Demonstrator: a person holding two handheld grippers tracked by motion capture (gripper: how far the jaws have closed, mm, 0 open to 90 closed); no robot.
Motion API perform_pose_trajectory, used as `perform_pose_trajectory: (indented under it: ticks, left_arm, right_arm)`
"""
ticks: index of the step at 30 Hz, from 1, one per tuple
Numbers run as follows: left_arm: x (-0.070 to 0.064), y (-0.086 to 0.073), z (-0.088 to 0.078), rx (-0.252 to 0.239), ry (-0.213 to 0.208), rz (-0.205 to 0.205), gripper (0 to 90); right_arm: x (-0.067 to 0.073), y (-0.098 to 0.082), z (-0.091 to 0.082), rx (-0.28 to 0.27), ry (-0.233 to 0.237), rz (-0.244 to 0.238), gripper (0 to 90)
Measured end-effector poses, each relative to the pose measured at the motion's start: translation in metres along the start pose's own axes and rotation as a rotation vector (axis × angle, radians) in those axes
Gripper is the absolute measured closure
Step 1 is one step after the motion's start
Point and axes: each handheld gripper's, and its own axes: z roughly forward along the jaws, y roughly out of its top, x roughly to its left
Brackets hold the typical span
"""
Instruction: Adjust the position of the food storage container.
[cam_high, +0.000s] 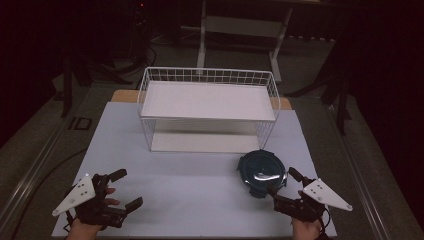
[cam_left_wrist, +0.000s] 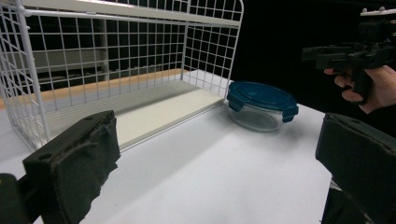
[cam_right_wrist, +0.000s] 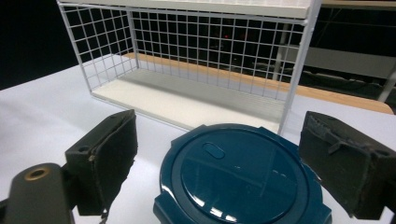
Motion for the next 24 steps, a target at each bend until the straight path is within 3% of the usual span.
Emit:
perform_pose_trajectory:
  ticks: [6, 15, 22, 24]
  left_arm:
    - [0.0, 0.001, 0.0, -0.004, -0.001, 0.008, 0.0]
    - [0.002, 0.001, 0.001, -0.007, 0.005, 0.007, 0.0]
    - [0.005, 0.001, 0.0, -0.011, 0.018, 0.001, 0.0]
    - [0.005, 0.001, 0.0, -0.007, 0.018, 0.003, 0.0]
  right_arm:
    - [0.004, 0.002, -0.001, -0.003, 0.007, -0.011, 11.7]
    - [0.008, 0.016, -0.004, -0.007, 0.09, -0.012, 11.6]
    - [0.0, 0.032, -0.005, -0.013, 0.125, 0.029, 11.6]
    - [-0.01, 0.039, -0.003, -0.011, 0.133, 0.058, 11.6]
